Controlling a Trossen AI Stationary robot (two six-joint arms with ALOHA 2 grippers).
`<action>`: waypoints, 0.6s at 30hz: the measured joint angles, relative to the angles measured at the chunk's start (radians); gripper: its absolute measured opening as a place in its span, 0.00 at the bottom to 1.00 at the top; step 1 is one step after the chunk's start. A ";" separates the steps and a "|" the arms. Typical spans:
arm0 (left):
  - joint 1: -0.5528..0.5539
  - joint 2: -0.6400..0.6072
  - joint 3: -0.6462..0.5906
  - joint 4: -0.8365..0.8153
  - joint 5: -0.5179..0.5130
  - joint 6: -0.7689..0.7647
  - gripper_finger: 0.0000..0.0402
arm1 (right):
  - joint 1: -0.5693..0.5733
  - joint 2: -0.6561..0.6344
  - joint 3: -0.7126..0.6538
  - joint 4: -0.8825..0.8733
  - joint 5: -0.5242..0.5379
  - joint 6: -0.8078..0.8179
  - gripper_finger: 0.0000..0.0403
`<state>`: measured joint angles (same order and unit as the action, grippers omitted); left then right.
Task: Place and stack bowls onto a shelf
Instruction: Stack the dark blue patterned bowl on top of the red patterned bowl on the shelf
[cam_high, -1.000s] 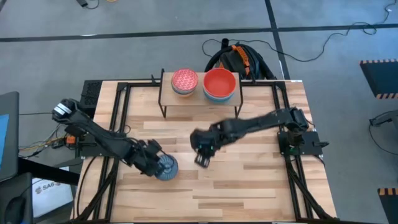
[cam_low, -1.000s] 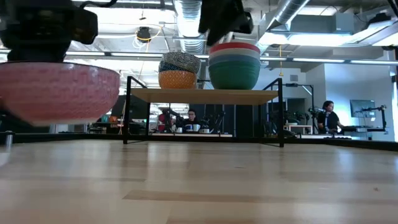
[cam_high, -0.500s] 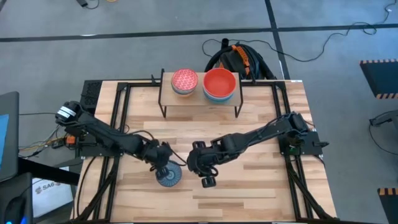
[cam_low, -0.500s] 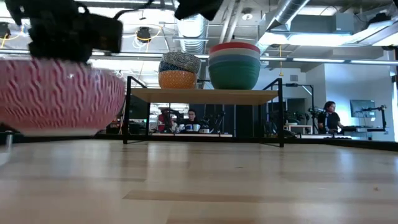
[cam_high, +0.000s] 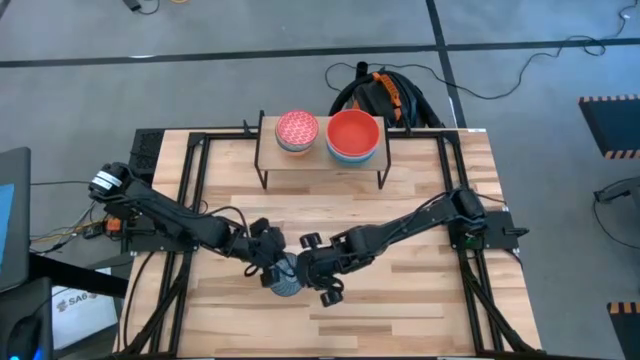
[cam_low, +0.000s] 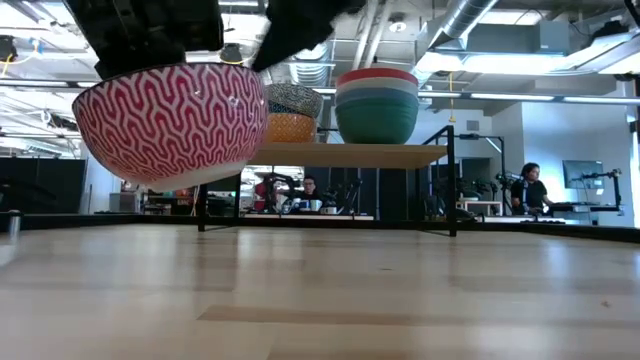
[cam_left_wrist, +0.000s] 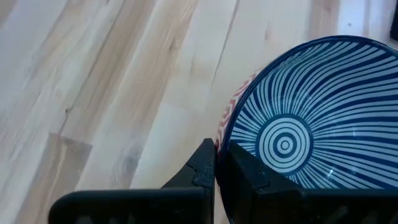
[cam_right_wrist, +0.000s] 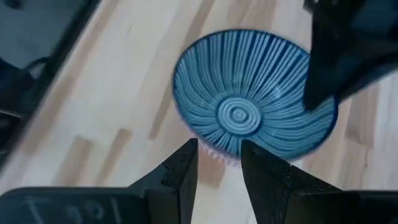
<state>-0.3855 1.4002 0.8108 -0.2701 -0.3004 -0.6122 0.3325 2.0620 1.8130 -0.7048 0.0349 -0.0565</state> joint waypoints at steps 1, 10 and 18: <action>0.008 0.000 0.000 -0.003 0.005 -0.014 0.01 | 0.004 0.004 -0.002 -0.006 0.002 -0.030 0.37; 0.078 0.001 0.000 -0.010 0.140 -0.137 0.01 | 0.029 0.022 -0.003 0.001 0.063 -0.354 0.37; 0.100 0.001 0.010 0.009 0.212 -0.168 0.01 | 0.012 0.023 -0.003 -0.003 0.065 -0.446 0.37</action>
<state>-0.2859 1.4014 0.8208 -0.2611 -0.0887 -0.7803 0.3448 2.0846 1.8099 -0.7080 0.1002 -0.5025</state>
